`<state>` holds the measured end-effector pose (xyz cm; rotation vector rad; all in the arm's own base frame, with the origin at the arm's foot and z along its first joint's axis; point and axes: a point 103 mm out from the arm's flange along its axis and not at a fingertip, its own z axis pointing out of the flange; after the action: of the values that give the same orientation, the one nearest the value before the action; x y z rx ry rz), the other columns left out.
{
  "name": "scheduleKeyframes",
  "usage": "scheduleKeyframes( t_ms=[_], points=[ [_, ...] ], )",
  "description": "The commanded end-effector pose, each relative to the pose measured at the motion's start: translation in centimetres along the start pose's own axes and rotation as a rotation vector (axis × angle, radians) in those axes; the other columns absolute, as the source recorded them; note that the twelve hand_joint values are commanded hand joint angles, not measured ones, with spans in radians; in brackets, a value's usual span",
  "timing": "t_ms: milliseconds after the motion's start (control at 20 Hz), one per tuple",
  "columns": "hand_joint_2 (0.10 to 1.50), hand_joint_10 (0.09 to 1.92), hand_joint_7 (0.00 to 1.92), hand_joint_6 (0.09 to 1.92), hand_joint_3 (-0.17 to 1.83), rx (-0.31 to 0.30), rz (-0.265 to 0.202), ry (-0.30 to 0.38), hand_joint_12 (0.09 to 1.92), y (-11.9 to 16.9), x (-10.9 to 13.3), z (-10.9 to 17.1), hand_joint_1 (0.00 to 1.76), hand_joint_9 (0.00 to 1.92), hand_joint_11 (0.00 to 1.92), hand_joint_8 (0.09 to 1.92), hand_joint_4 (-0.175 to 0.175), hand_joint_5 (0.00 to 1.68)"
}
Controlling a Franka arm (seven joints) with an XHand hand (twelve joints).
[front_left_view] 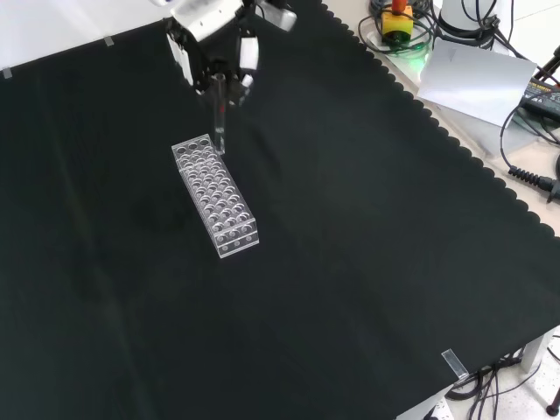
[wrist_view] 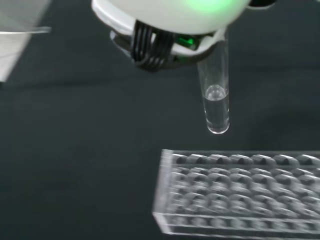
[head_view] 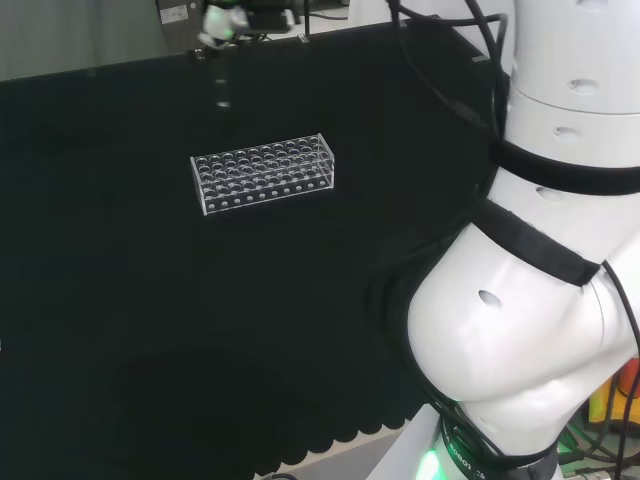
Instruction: Shake the test tube.
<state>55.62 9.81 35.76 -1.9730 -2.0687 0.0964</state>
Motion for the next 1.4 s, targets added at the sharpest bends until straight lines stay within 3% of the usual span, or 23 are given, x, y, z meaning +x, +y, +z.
scheduleKeyframes(
  t_ms=[50, 350, 600, 1000, 1400],
  points=[
    [0.66, 0.75, 1.76, 0.49, 0.61, 0.005, 0.190, -0.058, 0.81, -2.2, -9.7, -0.5, 1.23, 1.71, 1.36, 0.45, -0.175, 1.35],
    [0.66, 0.75, 1.76, 0.49, 0.61, 0.041, 0.321, -0.103, 0.81, -3.7, -15.6, -0.3, 1.23, 1.71, 1.36, 0.45, -0.175, 1.35],
    [0.66, 0.75, 1.76, 0.50, 0.61, 0.041, 0.323, -0.106, 0.81, -3.6, -15.5, -0.4, 1.23, 1.71, 1.36, 0.45, -0.175, 1.35],
    [0.66, 0.75, 1.76, 0.50, 0.61, 0.028, 0.184, -0.043, 0.81, -1.8, -8.3, 0.5, 1.23, 1.71, 1.36, 0.45, -0.175, 1.35],
    [0.66, 0.76, 1.76, 0.50, 0.61, 0.024, -0.010, -0.006, 0.81, -0.1, 1.8, 1.1, 1.23, 1.71, 1.36, 0.46, -0.175, 1.35]
  ],
)
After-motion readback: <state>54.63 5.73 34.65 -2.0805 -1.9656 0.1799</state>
